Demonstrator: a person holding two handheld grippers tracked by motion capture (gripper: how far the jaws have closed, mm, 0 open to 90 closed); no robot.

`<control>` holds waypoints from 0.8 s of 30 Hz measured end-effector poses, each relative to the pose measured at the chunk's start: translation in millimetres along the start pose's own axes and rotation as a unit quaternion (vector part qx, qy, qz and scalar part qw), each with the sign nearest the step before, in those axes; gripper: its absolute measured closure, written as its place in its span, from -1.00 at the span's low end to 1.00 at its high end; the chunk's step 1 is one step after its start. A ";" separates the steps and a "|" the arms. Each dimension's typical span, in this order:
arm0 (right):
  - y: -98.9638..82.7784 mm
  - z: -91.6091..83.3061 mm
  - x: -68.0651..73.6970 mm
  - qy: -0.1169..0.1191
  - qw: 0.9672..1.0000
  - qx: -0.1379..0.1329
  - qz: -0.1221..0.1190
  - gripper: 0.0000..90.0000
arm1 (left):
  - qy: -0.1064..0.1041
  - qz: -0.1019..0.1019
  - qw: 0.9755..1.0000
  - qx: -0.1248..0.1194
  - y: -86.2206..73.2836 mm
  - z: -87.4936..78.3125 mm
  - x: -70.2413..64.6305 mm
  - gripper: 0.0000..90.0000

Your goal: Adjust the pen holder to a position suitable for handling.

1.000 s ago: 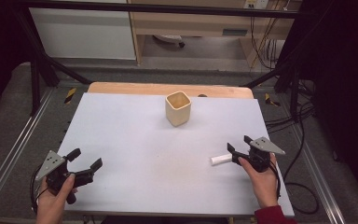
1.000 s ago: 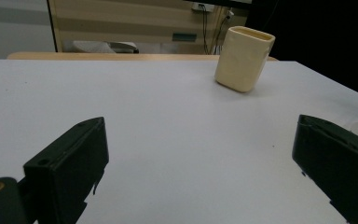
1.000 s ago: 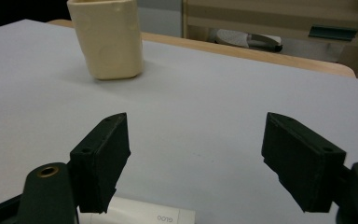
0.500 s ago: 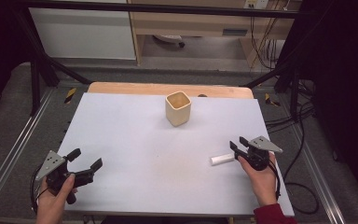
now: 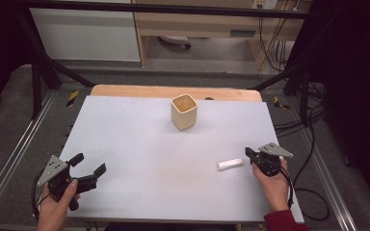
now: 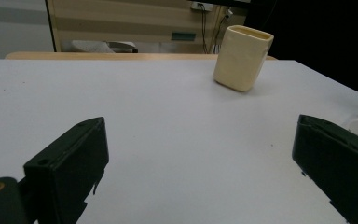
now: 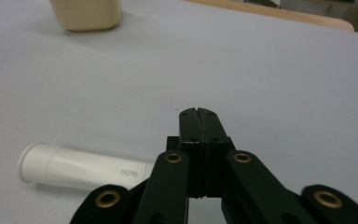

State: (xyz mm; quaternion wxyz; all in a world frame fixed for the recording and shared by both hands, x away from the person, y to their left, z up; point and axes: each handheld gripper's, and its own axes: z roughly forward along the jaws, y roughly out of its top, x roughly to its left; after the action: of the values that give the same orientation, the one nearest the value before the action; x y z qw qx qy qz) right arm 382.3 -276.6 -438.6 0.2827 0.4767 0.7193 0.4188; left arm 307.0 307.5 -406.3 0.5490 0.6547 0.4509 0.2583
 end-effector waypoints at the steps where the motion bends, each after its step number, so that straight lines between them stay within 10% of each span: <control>1: -0.9 0.2 -1.3 -0.001 1.000 0.004 0.003 1.00 | 0.000 0.000 1.000 0.000 0.0 0.0 0.0 -0.92; 24: -16.0 15.2 1.1 0.044 0.995 0.083 0.027 1.00 | -0.001 0.002 1.000 0.001 0.1 0.4 -0.9 -0.92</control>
State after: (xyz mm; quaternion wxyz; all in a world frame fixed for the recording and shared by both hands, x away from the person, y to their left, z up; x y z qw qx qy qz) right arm 386.9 -273.6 -460.1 0.1990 0.4994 0.7498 0.3857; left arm 306.9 306.5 -406.2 0.5486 0.6563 0.4493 0.2578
